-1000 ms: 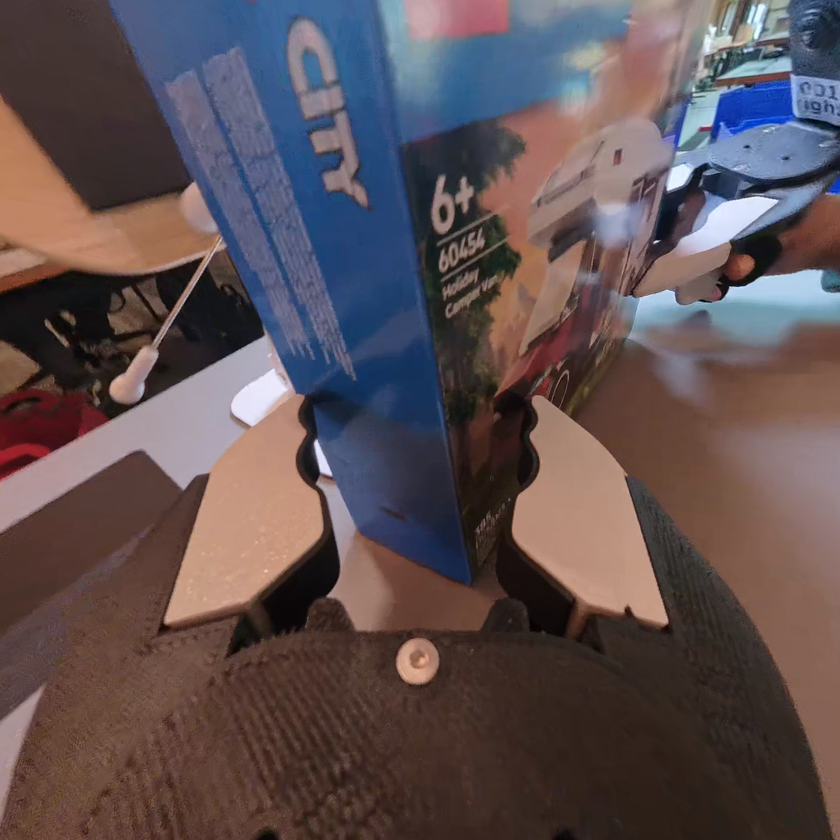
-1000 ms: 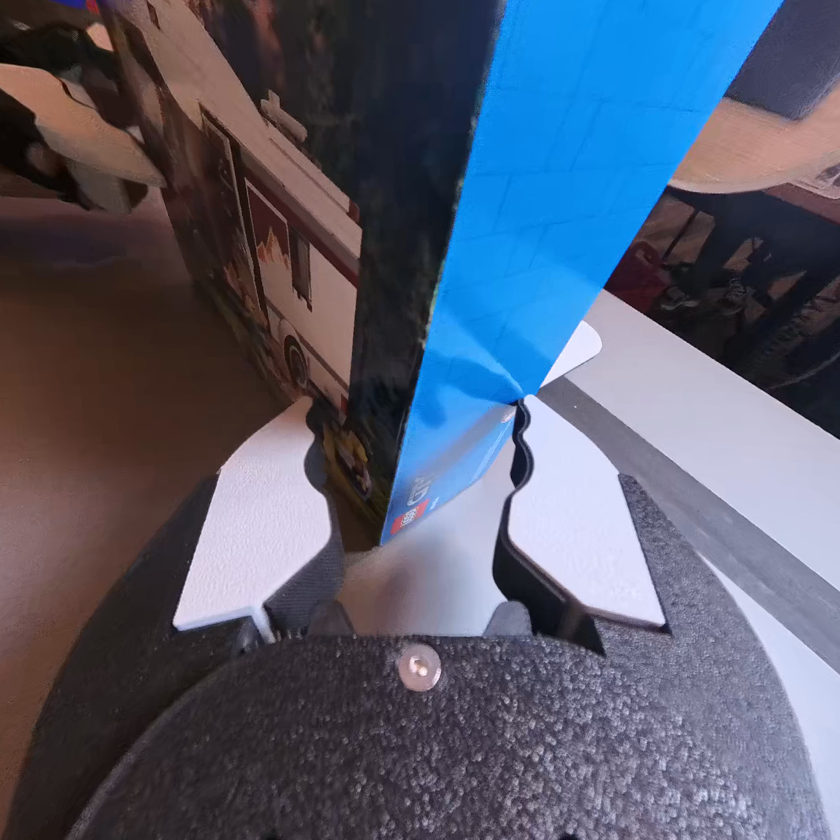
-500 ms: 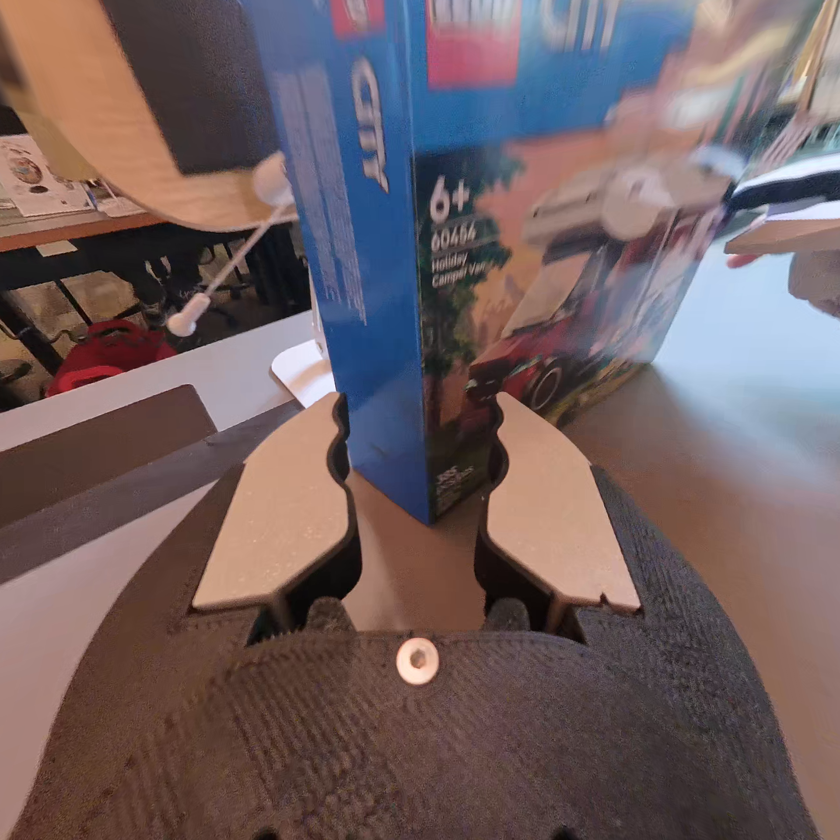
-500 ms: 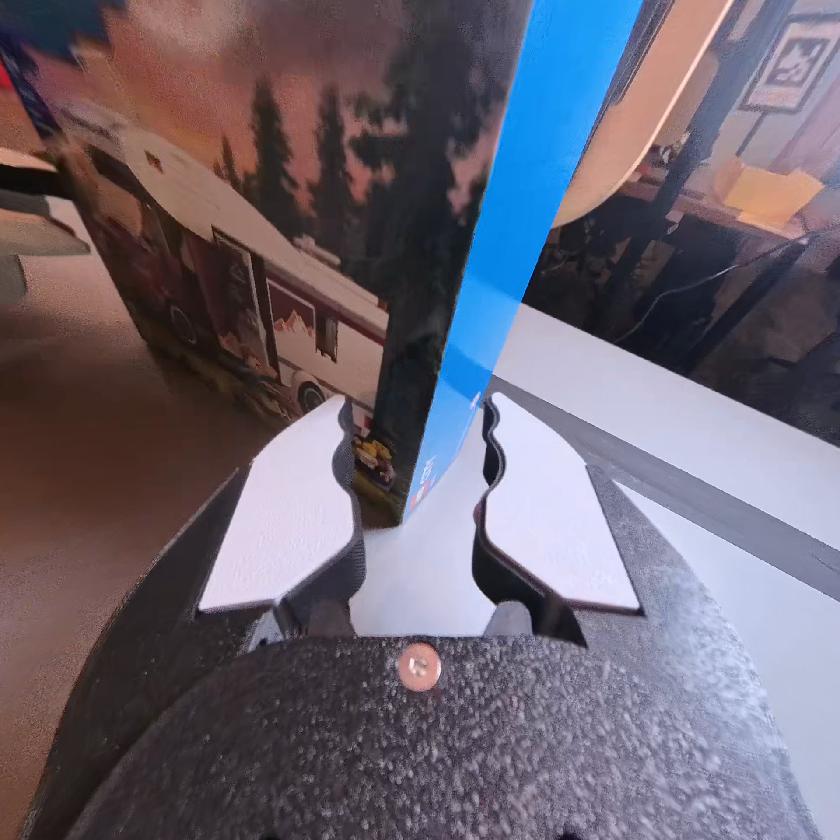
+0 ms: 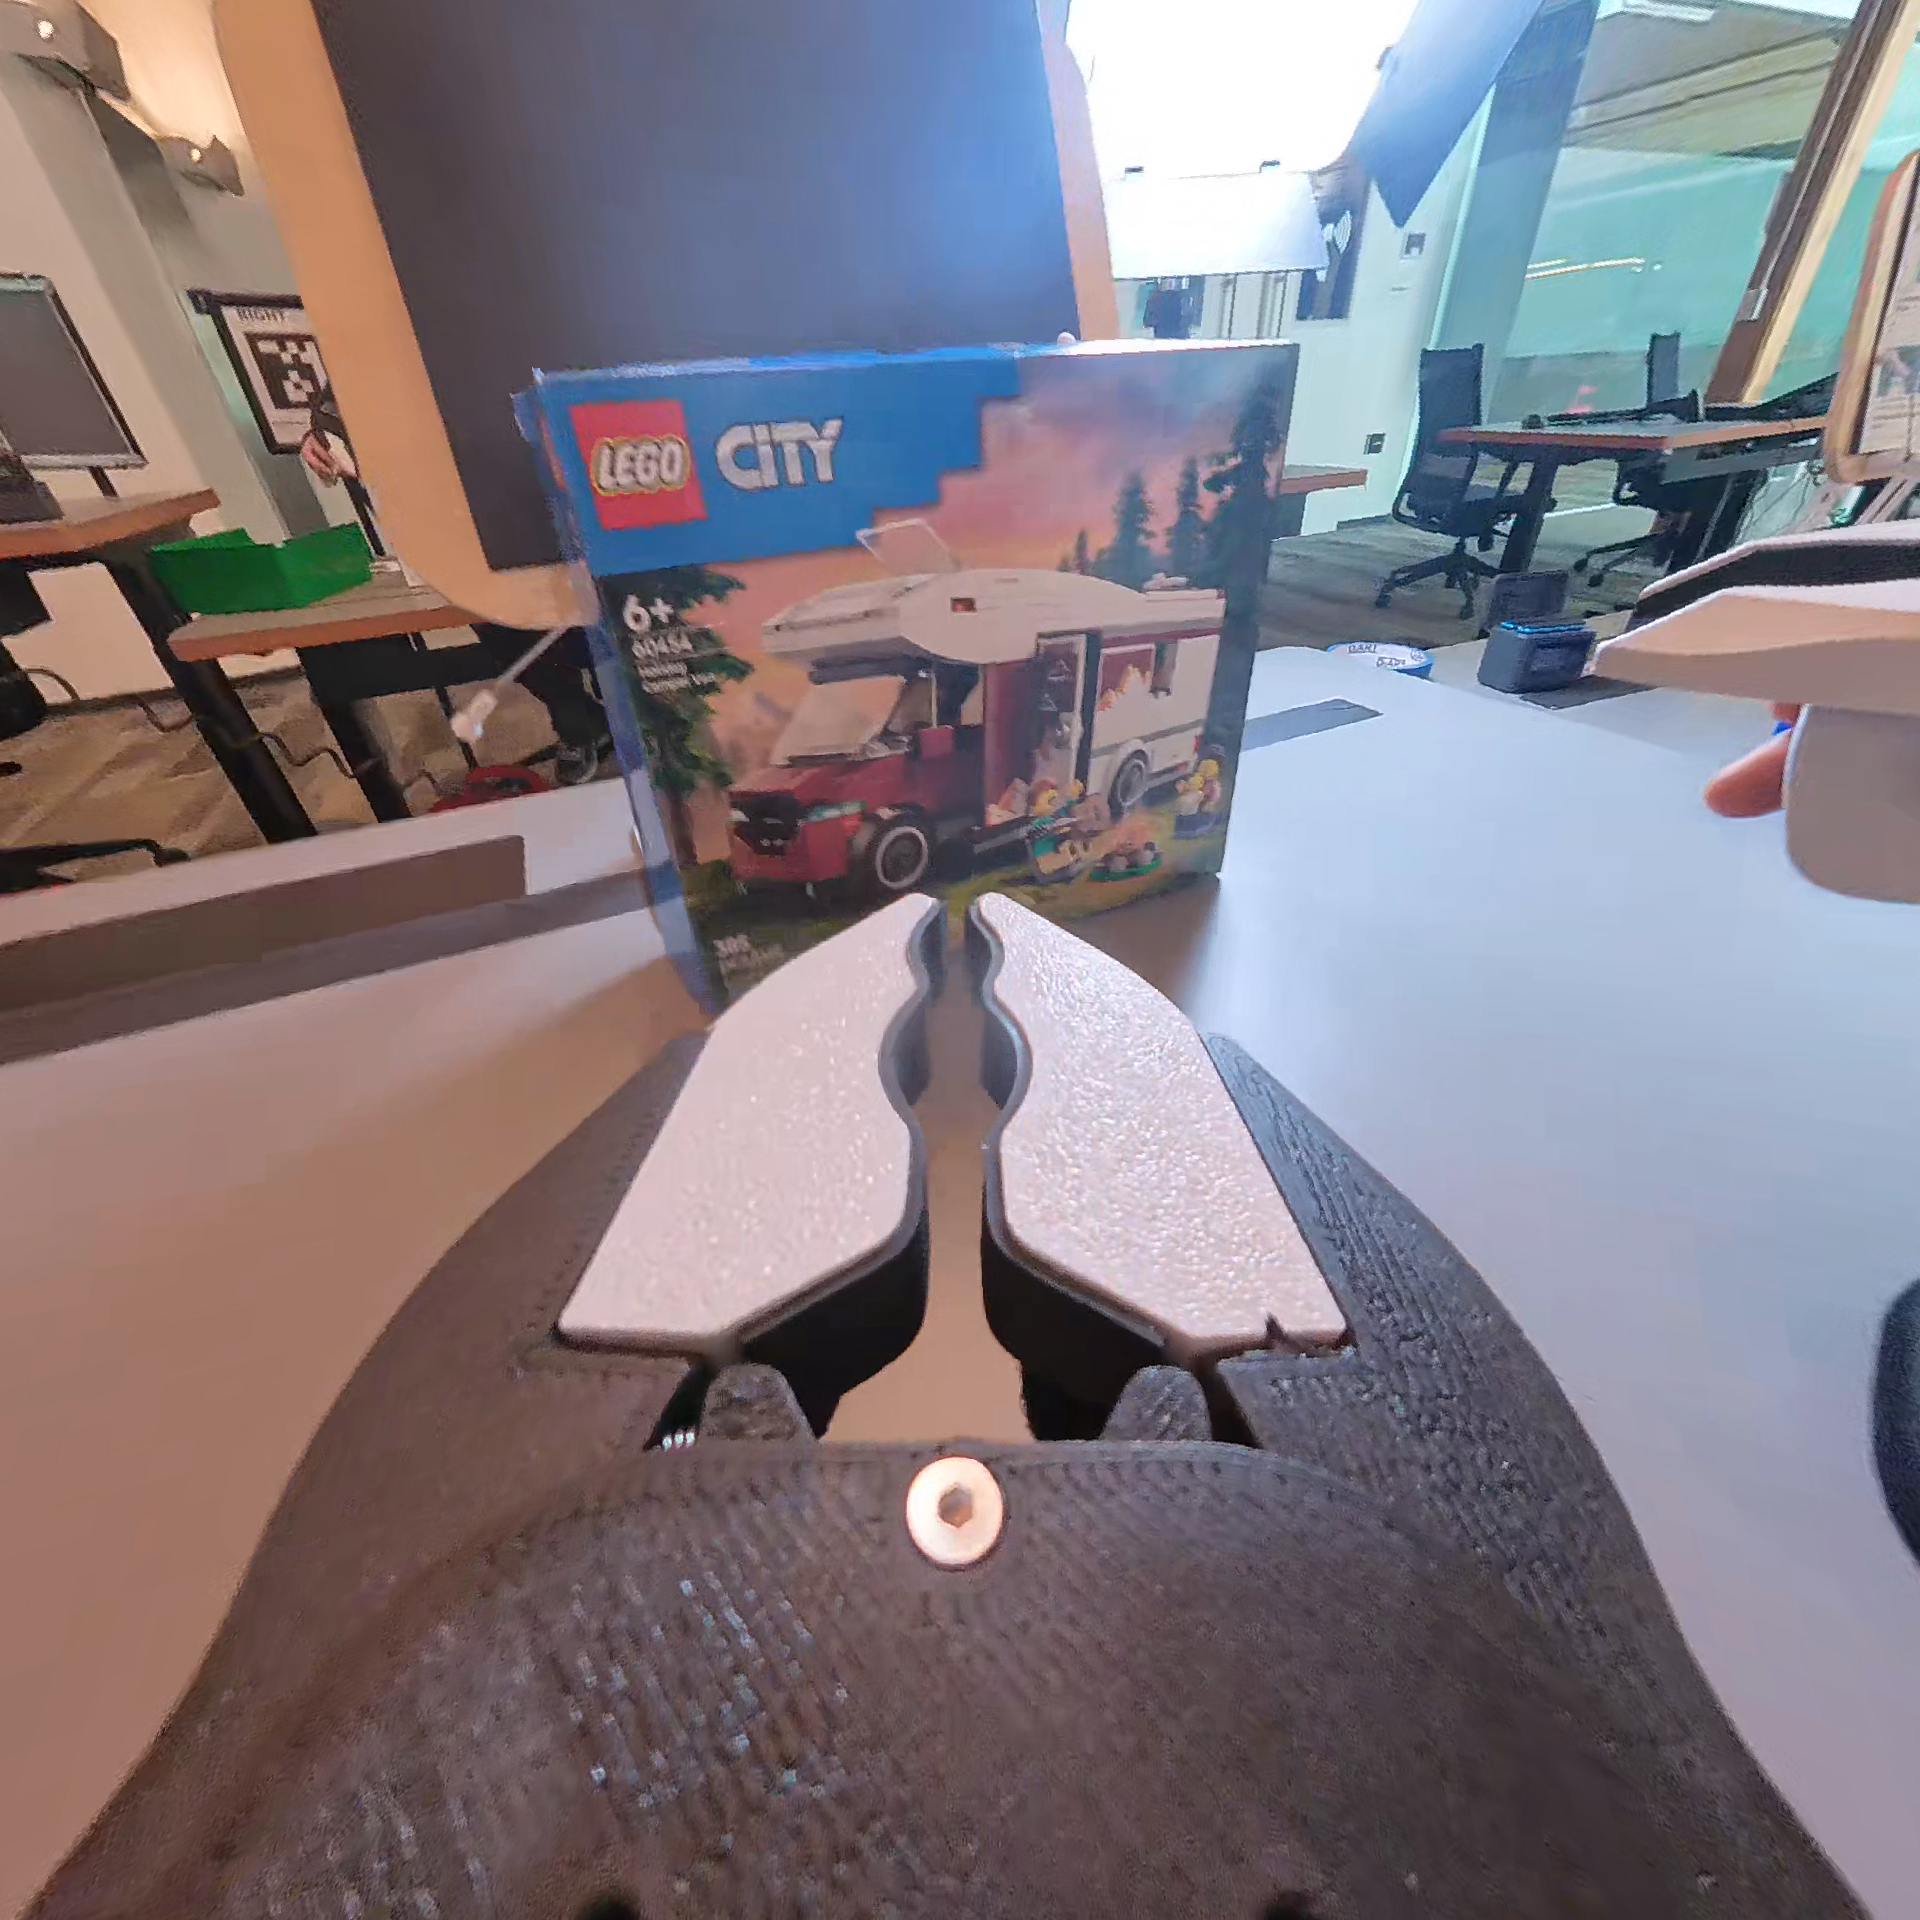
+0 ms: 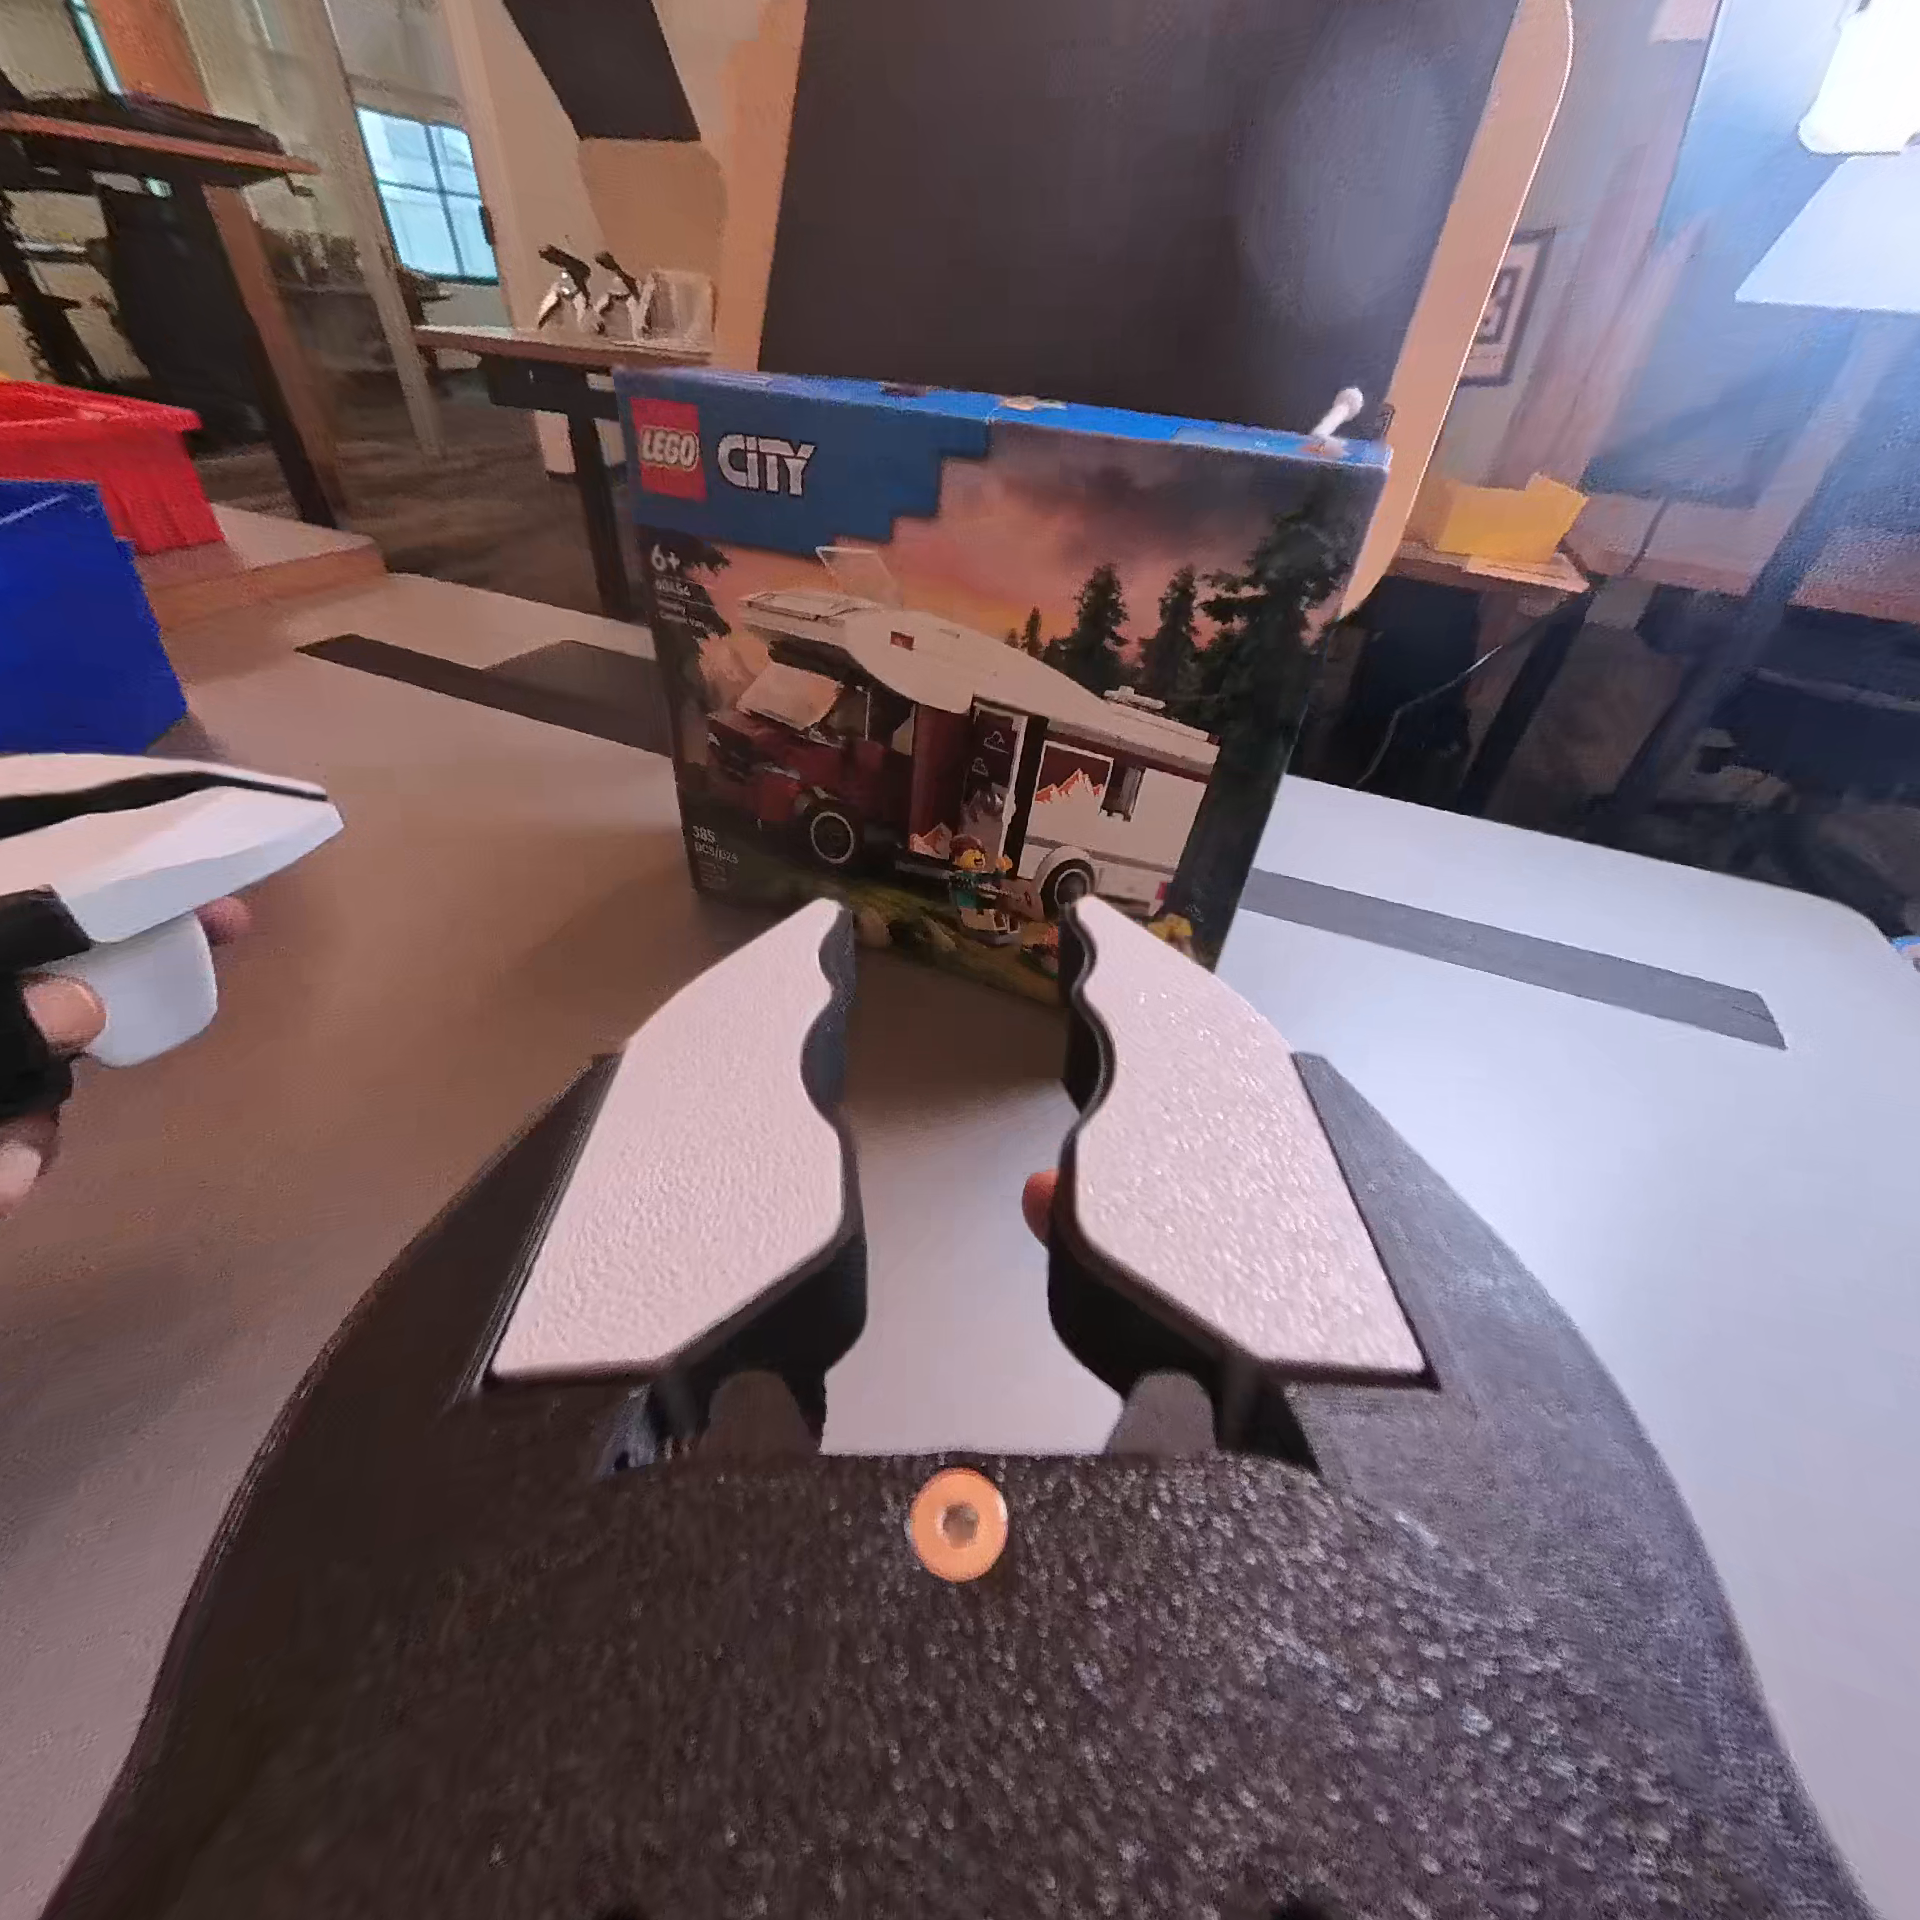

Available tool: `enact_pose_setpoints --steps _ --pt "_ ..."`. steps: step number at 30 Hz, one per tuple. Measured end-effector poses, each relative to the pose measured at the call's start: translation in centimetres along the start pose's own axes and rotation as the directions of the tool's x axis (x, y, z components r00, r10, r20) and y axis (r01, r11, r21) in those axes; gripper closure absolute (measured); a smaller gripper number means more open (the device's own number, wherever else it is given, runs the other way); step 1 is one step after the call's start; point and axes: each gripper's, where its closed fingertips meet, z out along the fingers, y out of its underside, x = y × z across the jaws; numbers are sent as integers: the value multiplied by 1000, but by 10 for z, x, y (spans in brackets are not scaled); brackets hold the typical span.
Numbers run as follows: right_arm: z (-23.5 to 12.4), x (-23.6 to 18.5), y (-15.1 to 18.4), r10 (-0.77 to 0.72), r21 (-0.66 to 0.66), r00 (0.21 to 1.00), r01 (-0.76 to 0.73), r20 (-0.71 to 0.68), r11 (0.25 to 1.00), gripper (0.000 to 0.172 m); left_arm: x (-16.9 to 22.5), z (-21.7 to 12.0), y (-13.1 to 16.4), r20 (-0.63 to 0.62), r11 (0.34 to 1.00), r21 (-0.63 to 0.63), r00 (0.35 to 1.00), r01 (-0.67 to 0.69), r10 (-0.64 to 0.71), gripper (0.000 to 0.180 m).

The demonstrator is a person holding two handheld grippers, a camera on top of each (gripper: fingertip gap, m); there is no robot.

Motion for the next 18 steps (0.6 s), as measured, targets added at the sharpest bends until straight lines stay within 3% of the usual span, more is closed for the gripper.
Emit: enact_pose_setpoints --steps 4,7,12,18 --pt "-14 -13 28 59 -40 997 -61 -48 997 141 12 -13 21 63 1000 -18 998 25 -24 180" --pt "-28 -27 39 61 -41 996 -64 -68 997 141 11 -25 20 127 1000 14 992 12 -14 180" --pt "-46 -24 40 -60 7 976 63 -207 998 159 8 -33 24 207 1000 23 978 3 -8 180" --pt "-44 -23 41 -64 16 969 70 -239 997 164 7 -33 29 224 1000 6 974 13 -14 180"
